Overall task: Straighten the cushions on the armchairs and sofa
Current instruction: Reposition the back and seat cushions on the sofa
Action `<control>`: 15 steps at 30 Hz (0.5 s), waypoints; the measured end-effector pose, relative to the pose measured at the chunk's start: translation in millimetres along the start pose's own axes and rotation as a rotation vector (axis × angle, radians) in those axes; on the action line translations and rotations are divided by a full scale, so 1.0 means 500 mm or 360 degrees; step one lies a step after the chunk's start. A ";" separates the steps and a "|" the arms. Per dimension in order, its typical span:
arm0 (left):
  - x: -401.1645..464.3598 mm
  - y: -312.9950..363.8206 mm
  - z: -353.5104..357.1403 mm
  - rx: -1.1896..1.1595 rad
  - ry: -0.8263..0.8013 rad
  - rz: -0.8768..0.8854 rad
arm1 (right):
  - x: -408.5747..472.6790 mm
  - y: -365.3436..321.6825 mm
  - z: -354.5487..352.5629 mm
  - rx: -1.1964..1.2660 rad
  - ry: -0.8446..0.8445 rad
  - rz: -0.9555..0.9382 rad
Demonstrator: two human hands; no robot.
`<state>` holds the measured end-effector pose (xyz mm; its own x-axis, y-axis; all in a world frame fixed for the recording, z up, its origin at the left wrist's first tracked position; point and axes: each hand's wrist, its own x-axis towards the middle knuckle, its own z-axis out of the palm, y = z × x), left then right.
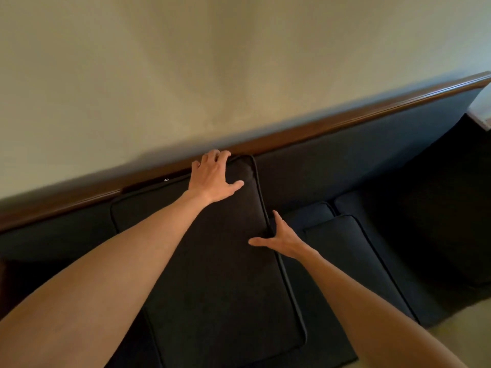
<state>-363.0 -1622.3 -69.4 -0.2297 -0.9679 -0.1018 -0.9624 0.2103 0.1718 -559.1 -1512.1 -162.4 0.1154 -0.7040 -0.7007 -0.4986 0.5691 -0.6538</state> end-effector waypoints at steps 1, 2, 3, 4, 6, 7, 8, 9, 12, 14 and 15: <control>0.012 0.001 0.008 -0.0004 -0.0032 -0.0015 | 0.007 0.007 0.005 0.0062 -0.0030 0.0042; 0.019 0.001 0.015 -0.0015 -0.0070 -0.0040 | 0.011 0.013 0.011 0.0122 -0.0073 0.0087; 0.023 0.000 0.023 -0.0032 -0.0112 -0.0069 | 0.017 0.021 0.018 0.0178 -0.0118 0.0123; 0.027 0.000 0.031 -0.0053 -0.0155 -0.0094 | 0.023 0.029 0.027 0.0216 -0.0148 0.0149; 0.028 0.002 0.036 -0.0062 -0.0218 -0.0120 | 0.030 0.036 0.039 0.0238 -0.0131 0.0175; 0.025 0.002 0.035 -0.0051 -0.0215 -0.0120 | 0.032 0.036 0.041 0.0228 -0.0088 0.0185; 0.020 0.002 0.033 -0.0036 -0.0189 -0.0119 | 0.032 0.037 0.043 0.0214 -0.0050 0.0175; 0.012 0.002 0.029 -0.0039 -0.0143 -0.0128 | 0.030 0.038 0.046 0.0205 -0.0031 0.0150; -0.031 -0.012 0.012 -0.0141 -0.0003 -0.0193 | -0.001 0.033 0.067 0.0196 0.0030 0.0037; -0.076 -0.031 0.002 -0.0212 0.0060 -0.0199 | -0.029 0.025 0.091 0.0229 0.0081 0.0005; -0.101 -0.043 -0.004 -0.0243 0.0088 -0.0206 | -0.042 0.021 0.107 0.0246 0.0102 -0.0006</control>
<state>-330.6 -1578.0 -65.9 -0.0934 -0.9924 -0.0796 -0.9493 0.0646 0.3077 -521.0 -1468.4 -169.9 0.0594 -0.7292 -0.6817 -0.3594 0.6215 -0.6961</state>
